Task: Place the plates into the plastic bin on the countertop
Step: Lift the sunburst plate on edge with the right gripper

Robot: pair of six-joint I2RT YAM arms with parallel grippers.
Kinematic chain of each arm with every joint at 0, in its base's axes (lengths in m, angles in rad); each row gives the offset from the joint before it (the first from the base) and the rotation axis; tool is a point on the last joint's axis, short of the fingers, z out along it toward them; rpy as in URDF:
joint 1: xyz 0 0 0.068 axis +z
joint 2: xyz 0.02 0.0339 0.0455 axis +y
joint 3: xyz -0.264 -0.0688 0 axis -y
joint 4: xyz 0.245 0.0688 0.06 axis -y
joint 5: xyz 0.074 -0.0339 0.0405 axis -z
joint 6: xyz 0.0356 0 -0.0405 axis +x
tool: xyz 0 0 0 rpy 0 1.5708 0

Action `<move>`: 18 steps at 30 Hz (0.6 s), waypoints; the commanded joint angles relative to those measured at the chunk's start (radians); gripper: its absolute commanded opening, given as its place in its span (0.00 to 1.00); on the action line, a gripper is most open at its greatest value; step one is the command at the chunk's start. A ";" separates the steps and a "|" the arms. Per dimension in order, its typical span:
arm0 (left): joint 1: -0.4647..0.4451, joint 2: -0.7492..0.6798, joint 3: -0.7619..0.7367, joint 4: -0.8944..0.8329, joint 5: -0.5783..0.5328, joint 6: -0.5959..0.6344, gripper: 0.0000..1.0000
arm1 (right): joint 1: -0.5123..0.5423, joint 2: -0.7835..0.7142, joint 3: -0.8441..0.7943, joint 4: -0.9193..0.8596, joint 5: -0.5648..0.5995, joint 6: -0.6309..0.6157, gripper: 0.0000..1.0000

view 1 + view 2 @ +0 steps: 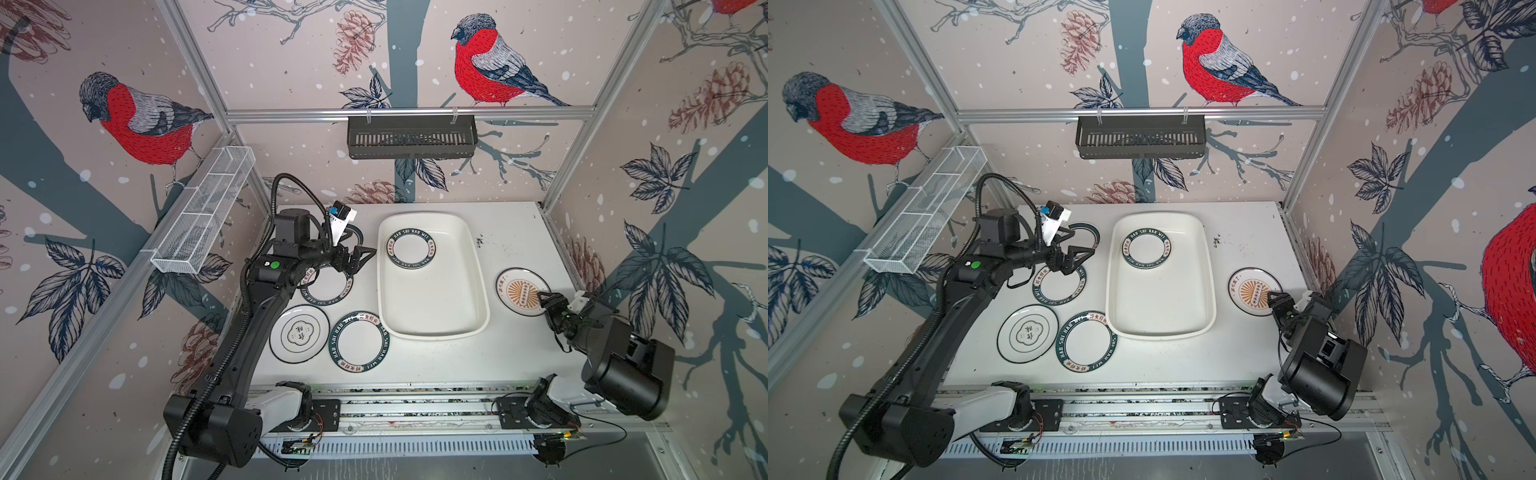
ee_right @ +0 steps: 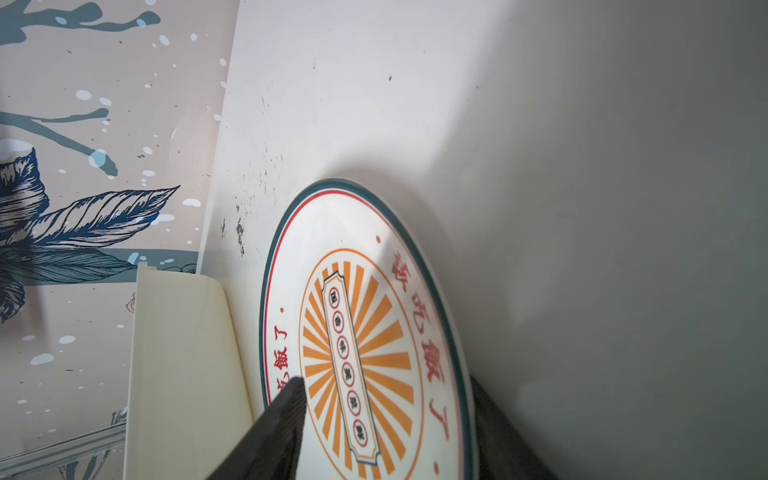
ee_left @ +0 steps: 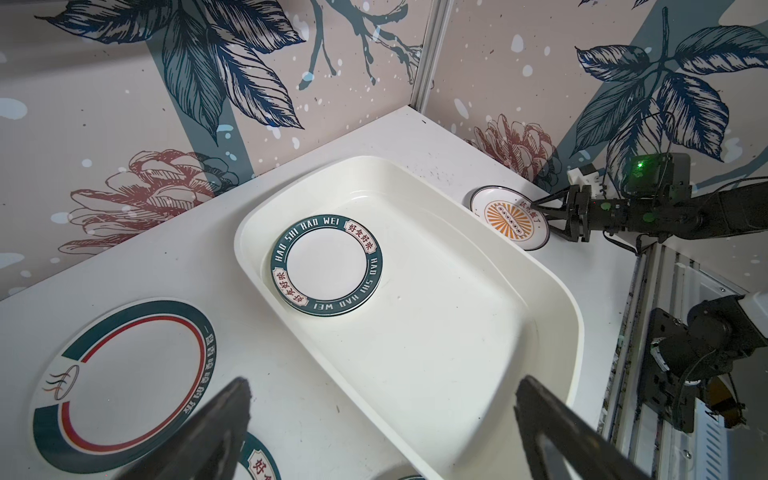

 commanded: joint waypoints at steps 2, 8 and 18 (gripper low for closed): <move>0.000 -0.004 0.005 0.010 0.008 0.015 0.98 | -0.013 0.045 -0.021 -0.145 0.010 -0.005 0.52; 0.000 -0.010 -0.001 0.012 0.006 0.020 0.98 | -0.036 0.112 -0.033 -0.100 -0.018 -0.005 0.47; 0.000 -0.008 -0.005 0.013 0.012 0.022 0.98 | -0.051 0.197 -0.039 -0.056 -0.039 -0.014 0.34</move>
